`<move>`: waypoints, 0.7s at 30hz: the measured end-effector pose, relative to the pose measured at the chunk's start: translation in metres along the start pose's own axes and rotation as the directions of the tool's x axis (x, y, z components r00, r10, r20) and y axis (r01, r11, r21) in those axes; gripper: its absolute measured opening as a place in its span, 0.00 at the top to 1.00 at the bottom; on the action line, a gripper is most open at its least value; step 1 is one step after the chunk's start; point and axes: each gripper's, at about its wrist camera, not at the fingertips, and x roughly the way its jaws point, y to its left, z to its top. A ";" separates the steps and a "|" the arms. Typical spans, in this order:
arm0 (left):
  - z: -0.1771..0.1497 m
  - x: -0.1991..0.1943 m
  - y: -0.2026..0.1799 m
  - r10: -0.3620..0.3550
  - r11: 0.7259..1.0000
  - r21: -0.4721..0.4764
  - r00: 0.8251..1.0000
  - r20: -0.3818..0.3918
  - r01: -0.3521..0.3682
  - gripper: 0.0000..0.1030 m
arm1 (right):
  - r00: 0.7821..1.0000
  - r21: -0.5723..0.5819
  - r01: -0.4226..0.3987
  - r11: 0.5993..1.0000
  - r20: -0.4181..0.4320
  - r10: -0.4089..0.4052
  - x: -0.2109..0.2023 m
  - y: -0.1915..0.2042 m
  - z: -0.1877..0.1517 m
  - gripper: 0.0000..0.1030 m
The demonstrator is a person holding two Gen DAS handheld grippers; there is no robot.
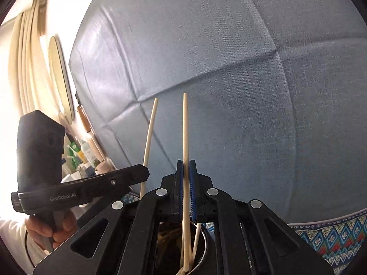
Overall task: Organize utensils
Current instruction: 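Lift both held sticks up and over the black holder, then drop left tool's stick into holder and open while right tool releases its stick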
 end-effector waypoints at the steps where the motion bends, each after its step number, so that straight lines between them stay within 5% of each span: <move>1: -0.003 0.002 0.000 0.000 1.000 0.008 1.000 0.003 0.000 0.95 | 1.000 0.001 -0.003 1.000 0.001 0.003 0.006 0.002 -0.002 0.95; 6: -0.017 0.009 0.001 0.008 1.000 0.019 1.000 0.021 -0.008 0.95 | 0.999 0.035 -0.042 0.999 0.007 0.041 0.016 -0.007 -0.011 0.95; 21: -0.045 0.012 0.012 0.045 0.999 -0.005 0.999 0.021 -0.045 0.95 | 0.998 0.024 0.009 1.000 -0.067 -0.007 0.012 -0.009 -0.039 0.95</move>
